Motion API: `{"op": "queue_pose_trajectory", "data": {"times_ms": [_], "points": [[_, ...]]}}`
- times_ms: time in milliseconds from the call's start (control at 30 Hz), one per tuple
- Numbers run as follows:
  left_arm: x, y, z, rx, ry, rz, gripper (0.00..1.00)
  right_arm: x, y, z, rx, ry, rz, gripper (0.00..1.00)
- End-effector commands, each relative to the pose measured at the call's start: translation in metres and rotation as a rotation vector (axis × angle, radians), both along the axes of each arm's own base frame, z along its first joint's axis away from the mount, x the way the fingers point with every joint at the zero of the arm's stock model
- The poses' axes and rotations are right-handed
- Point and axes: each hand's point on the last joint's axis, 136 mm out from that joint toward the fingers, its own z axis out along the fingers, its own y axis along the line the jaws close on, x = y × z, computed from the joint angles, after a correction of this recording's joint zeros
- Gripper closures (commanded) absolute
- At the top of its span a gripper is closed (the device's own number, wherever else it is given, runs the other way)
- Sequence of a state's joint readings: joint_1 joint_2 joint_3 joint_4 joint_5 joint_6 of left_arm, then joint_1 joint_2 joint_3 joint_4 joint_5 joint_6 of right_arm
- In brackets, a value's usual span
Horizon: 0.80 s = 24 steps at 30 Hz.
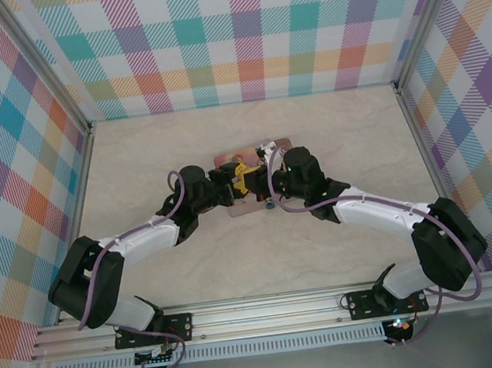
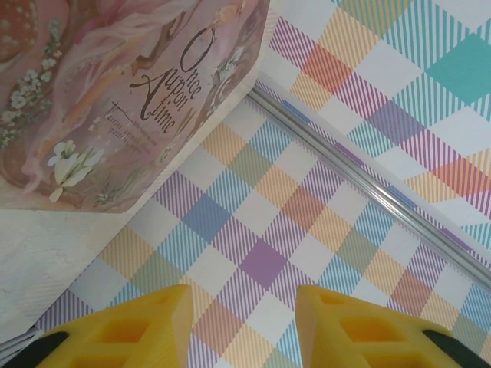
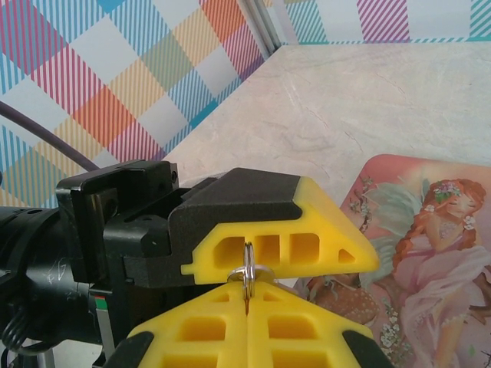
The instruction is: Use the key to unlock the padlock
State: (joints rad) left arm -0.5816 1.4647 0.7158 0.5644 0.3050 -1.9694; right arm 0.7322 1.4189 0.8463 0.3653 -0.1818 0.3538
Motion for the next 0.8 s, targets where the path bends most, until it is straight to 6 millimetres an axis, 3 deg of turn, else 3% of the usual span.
{"op": "queue_pose_trajectory", "data": {"times_ms": [0,233,400,500,767], "points": [[-0.002,-0.003,0.007,-0.078,0.035,0.019,0.64,-0.002,0.001,0.01,0.028,-0.016,0.012,0.99],[-0.002,-0.004,0.009,-0.077,0.029,0.016,0.7,-0.006,-0.002,0.0,0.022,0.02,0.01,0.99],[-0.002,-0.002,0.009,-0.078,0.033,0.024,0.61,-0.007,-0.004,-0.002,0.013,0.027,0.007,0.99],[-0.001,-0.001,0.011,-0.083,0.03,0.033,0.6,-0.008,-0.004,-0.005,0.01,0.034,0.007,0.99],[-0.001,0.0,0.009,-0.077,0.028,0.038,0.73,-0.011,-0.007,-0.01,0.006,0.051,0.003,0.99]]}}
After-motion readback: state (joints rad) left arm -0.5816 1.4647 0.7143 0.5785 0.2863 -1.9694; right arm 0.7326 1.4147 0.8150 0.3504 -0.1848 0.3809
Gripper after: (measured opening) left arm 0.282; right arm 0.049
